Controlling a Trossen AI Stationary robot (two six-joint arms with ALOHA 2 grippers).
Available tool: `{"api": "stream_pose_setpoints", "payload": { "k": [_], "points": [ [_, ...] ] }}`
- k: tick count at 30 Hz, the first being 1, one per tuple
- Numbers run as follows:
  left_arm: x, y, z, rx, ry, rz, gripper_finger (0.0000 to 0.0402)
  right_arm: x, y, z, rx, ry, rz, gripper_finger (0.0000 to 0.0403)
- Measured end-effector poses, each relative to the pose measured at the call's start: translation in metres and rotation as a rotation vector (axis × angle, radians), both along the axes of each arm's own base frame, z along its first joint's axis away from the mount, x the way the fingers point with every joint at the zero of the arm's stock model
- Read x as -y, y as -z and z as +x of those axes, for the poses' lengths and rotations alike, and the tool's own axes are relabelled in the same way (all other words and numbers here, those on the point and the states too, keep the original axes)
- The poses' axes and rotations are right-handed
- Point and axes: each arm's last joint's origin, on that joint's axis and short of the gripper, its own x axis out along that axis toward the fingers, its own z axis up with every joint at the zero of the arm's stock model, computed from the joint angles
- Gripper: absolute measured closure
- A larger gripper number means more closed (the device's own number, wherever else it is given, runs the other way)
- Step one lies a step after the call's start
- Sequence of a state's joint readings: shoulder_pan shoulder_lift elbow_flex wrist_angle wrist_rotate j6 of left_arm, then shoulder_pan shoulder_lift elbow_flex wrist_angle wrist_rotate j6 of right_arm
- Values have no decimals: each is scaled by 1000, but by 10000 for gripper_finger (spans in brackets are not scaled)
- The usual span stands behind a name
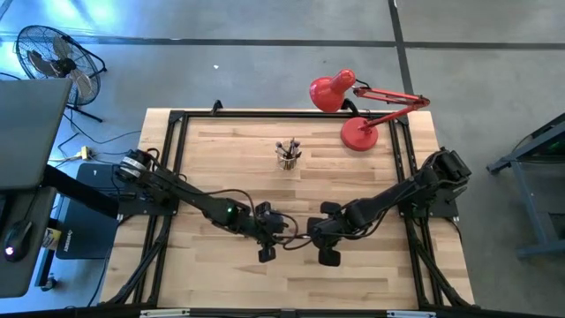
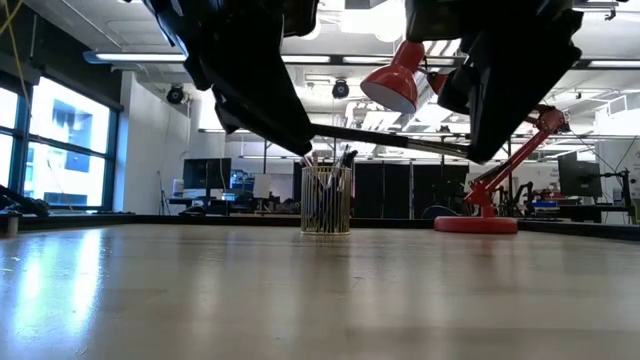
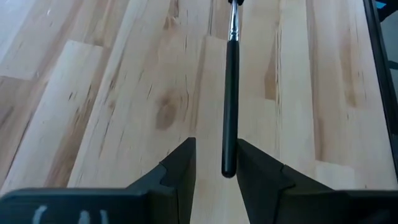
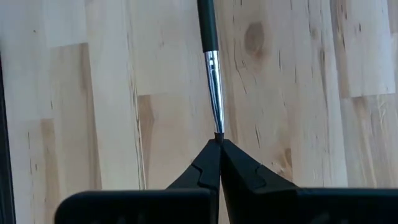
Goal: Pick & Place Makeup Brushes
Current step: Put the foundation brush into the makeup brush holder
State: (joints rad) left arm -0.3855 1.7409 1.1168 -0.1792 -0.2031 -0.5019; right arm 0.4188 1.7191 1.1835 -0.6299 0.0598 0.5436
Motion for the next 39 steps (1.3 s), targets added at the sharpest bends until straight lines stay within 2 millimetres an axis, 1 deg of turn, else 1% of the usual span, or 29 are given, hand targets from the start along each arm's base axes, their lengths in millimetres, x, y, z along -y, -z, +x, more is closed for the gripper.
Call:
{"api": "stream_pose_setpoints", "payload": {
  "k": [8,11,13,18,19,24,27,32,36,39],
  "points": [
    [0,0,0,4,17,17,293,0,0,1,5,-3,4,403],
    [0,0,0,4,19,18,302,0,0,1,6,-3,4,403],
    [0,1,0,-1,25,13,319,0,0,1,6,-2,5,403],
    [3,10,3,-27,49,-4,386,-1,-1,2,17,-2,9,403],
    [3,11,4,-31,60,-15,392,-1,0,1,17,-2,8,403],
    [6,22,7,-60,43,-63,386,-1,-1,2,22,-4,14,403],
    [7,22,8,-54,58,-86,394,-1,-1,2,20,-4,14,403],
    [7,22,8,-51,57,-87,396,-1,-1,2,17,-6,21,401],
    [7,22,8,-52,56,-85,397,-1,-1,2,17,43,41,384],
    [7,22,8,-54,53,-81,398,-1,-1,2,18,49,45,360]
  ]
}}
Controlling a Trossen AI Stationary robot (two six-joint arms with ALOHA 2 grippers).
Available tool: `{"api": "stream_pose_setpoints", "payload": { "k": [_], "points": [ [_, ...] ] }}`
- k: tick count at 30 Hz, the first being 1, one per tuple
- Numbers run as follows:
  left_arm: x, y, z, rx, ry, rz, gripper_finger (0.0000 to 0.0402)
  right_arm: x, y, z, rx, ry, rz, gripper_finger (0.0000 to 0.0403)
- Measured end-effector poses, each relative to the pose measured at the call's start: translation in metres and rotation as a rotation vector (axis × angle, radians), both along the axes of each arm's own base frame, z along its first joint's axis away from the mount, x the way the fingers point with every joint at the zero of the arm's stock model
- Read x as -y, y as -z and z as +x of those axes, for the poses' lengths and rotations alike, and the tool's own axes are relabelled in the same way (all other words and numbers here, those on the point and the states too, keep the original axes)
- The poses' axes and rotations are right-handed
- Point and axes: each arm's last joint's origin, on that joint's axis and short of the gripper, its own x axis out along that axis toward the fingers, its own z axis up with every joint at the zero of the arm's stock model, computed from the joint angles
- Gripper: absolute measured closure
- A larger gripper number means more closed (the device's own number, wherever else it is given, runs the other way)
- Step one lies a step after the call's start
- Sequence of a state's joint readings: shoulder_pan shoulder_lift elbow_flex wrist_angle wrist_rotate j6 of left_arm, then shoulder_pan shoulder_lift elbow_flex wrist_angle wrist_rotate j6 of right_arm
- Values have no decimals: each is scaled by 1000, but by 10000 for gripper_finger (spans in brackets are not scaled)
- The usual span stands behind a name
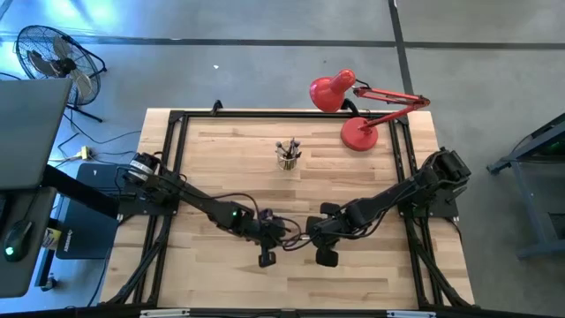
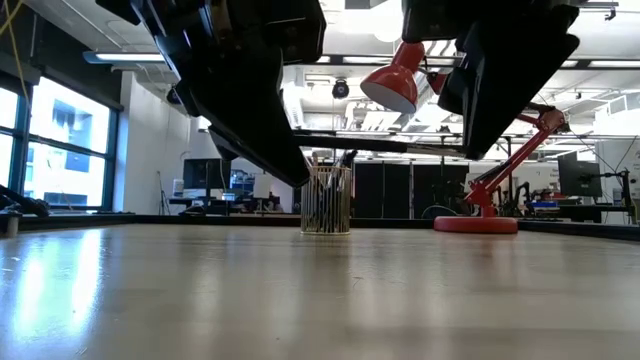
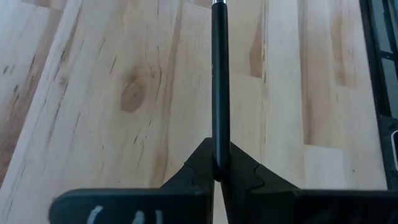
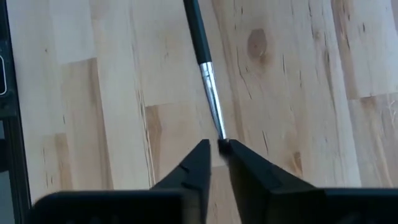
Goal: Pick & Place Makeup Brushes
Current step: Put the foundation brush into the makeup brush holder
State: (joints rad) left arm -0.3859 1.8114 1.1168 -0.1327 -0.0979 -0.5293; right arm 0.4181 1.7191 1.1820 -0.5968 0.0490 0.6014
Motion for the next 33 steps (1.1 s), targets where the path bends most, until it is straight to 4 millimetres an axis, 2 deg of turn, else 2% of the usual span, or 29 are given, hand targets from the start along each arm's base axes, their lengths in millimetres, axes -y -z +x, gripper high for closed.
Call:
{"api": "stream_pose_setpoints", "payload": {
  "k": [7,11,14,17,21,24,27,30,33],
  "points": [
    [-3,6,-6,-86,-36,34,398,0,-1,-1,-10,1,0,278],
    [-6,10,-11,-153,-78,50,398,5,-6,-11,-65,22,-23,243],
    [-7,12,-13,-160,-123,61,398,7,-13,-24,-127,81,-29,233],
    [-10,25,-18,-132,-177,26,398,2,-18,-40,-116,147,-70,234],
    [-14,41,-29,-8,-256,-136,398,-10,-12,-68,-34,285,-58,244],
    [-17,45,-34,193,-308,-299,398,-17,-4,-87,116,445,25,250],
    [-20,35,-36,435,-379,-429,398,-21,8,-98,355,628,166,253],
    [-23,24,-36,594,-435,-482,398,-20,11,-98,661,764,323,252],
    [-23,14,-33,683,-461,-487,398,-12,9,-91,880,803,403,253]
  ]
}}
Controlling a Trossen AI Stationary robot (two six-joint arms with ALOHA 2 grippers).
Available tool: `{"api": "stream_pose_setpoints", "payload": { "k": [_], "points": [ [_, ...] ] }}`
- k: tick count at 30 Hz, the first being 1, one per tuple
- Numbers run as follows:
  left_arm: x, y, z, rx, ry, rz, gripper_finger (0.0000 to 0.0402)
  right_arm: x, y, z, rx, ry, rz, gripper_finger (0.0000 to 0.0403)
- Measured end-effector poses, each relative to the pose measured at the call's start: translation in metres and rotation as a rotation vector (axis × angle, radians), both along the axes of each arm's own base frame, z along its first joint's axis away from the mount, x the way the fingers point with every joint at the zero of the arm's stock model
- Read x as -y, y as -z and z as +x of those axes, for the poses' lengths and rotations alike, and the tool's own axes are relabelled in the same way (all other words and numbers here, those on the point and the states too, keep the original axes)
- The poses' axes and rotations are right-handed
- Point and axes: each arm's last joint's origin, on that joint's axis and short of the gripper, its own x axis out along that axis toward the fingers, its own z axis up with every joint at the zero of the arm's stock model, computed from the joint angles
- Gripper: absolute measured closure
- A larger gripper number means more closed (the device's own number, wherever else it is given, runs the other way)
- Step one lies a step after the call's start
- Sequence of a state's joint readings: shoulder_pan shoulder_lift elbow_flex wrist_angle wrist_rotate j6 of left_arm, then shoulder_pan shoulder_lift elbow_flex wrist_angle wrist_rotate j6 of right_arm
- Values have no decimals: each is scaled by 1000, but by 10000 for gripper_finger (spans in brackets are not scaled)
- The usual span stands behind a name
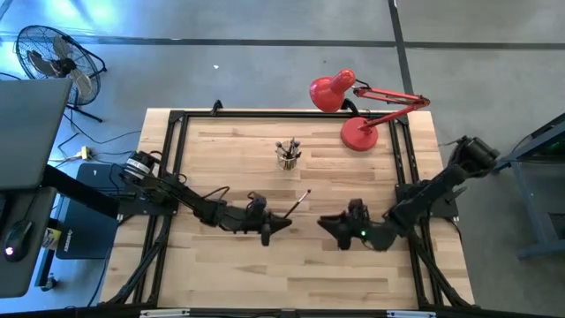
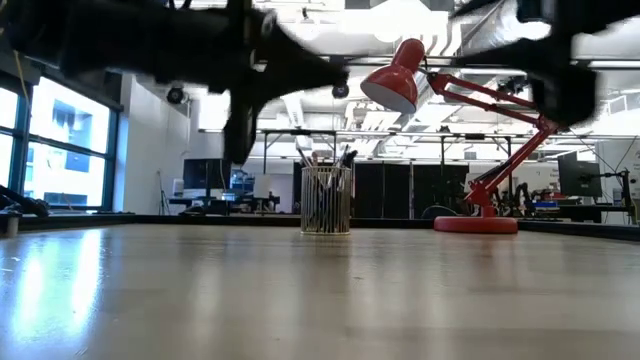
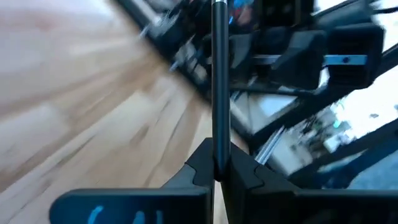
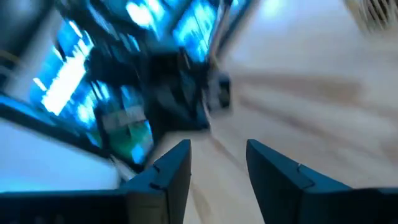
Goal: Pick & Place Makeup Brushes
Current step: Put the foundation brush into the makeup brush holder
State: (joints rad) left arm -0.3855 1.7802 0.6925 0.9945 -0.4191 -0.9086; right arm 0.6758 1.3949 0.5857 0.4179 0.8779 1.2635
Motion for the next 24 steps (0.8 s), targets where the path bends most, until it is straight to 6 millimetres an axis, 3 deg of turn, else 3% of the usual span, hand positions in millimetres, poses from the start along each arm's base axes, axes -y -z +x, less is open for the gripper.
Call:
{"api": "stream_pose_setpoints", "payload": {
  "k": [3,10,19,24],
  "points": [
    [2,-14,6,87,-16,12,398,8,-13,12,134,55,-53,255],
    [9,-40,21,164,-4,82,398,22,-41,36,164,113,-207,257],
    [11,-42,25,132,2,90,394,26,-59,46,171,110,-309,261],
    [11,-42,25,134,4,92,398,26,-60,46,177,129,-293,292]
  ]
}}
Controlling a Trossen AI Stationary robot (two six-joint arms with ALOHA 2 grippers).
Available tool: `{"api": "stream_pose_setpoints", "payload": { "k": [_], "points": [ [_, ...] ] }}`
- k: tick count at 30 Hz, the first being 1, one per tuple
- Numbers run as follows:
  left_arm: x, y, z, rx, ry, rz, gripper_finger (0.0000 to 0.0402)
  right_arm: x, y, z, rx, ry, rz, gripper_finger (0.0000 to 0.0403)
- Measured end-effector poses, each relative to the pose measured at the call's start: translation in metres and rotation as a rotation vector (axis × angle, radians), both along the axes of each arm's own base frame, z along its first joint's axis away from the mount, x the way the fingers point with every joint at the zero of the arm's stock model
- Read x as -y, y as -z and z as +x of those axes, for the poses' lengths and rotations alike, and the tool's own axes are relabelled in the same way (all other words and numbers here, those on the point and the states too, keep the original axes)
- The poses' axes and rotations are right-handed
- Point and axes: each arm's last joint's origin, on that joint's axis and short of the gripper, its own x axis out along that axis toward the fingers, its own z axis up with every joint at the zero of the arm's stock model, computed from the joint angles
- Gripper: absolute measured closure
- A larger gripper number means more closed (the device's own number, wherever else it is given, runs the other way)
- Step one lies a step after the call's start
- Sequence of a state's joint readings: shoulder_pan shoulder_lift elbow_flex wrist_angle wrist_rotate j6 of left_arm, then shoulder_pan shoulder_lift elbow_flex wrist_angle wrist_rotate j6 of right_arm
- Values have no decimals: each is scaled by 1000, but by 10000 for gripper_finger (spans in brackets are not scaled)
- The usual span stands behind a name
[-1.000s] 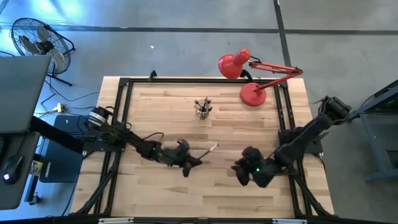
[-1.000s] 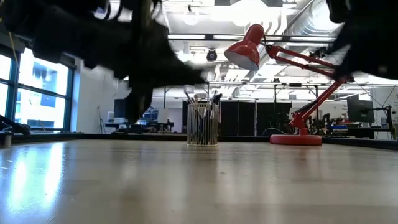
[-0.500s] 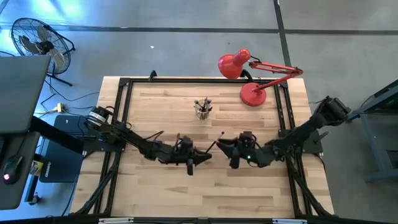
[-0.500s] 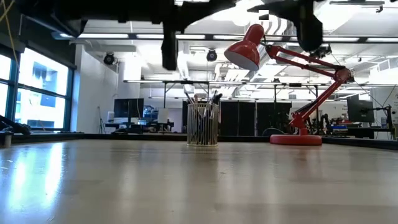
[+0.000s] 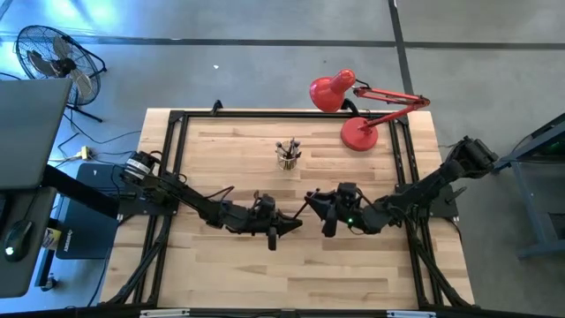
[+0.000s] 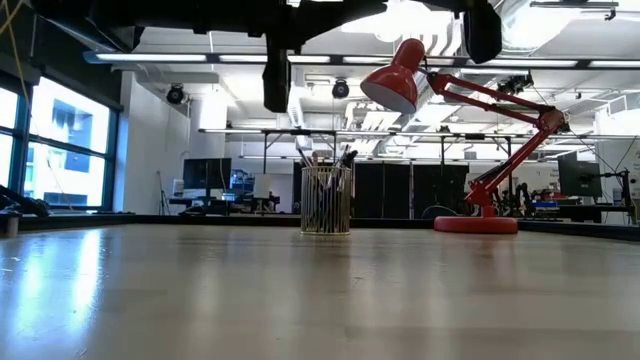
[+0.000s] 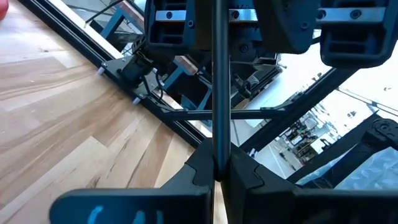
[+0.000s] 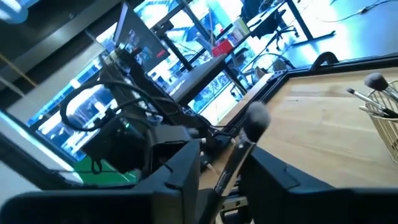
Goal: Pick & Place Makeup Brushes
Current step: Put the foundation brush into the makeup brush holder
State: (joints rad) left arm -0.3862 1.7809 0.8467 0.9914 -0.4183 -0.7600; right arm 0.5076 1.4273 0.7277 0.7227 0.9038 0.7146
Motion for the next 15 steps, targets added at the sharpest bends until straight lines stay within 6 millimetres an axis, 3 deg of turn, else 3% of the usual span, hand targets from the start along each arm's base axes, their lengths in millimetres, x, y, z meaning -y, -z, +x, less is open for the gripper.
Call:
{"api": "stream_pose_setpoints", "payload": {
  "k": [8,15],
  "points": [
    [0,0,0,-1,1,2,396,0,-1,0,16,5,27,382],
    [1,1,0,-5,39,13,370,1,0,1,3,0,12,385]
  ]
}}
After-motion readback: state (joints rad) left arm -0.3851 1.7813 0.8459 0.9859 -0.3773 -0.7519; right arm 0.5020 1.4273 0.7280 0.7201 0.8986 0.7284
